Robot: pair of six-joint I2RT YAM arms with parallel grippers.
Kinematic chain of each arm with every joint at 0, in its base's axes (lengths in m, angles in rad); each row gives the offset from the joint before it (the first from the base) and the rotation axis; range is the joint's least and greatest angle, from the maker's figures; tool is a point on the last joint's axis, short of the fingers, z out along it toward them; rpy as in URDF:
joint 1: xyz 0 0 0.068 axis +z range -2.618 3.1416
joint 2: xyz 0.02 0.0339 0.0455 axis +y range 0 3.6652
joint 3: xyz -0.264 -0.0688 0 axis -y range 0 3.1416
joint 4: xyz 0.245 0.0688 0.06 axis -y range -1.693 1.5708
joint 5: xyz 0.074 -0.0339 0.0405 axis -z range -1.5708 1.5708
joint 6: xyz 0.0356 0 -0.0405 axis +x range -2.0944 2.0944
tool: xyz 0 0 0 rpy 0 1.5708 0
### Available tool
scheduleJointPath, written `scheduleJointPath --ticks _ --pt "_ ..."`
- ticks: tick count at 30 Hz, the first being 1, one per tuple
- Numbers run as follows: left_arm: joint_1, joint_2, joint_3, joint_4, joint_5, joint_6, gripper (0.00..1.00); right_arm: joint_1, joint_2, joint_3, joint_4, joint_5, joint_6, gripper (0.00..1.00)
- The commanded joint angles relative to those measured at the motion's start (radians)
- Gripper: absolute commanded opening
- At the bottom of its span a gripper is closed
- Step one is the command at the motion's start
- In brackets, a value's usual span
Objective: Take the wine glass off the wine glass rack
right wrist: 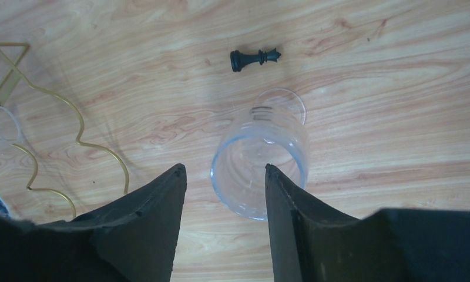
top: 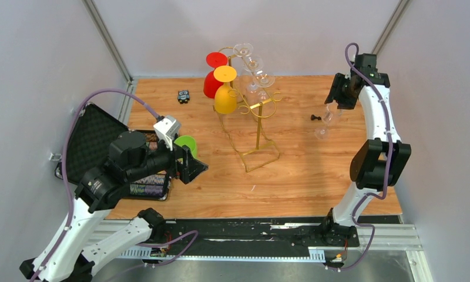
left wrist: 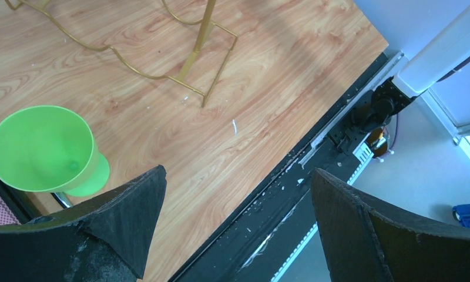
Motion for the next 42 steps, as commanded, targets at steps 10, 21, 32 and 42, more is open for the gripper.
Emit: scheduleJointPath --ticks 10,21,32,42 --pt "0.0 0.087 0.159 -0.021 -0.179 -0.035 1.0 0.007 -0.133 0.159 -0.02 0.03 0.037 0.62" --pt "0.005 0.273 0.369 -0.023 -0.281 -0.071 1.0 0.009 -0.373 0.017 0.072 -0.104 0.084 0.65" --pt "0.162 0.402 0.46 0.093 -0.169 -0.144 0.98 0.068 -0.635 -0.149 0.197 -0.328 0.154 0.65" --pt "0.343 0.582 0.468 0.257 0.077 -0.262 0.88 0.149 -0.854 -0.271 0.256 -0.421 0.149 0.67"
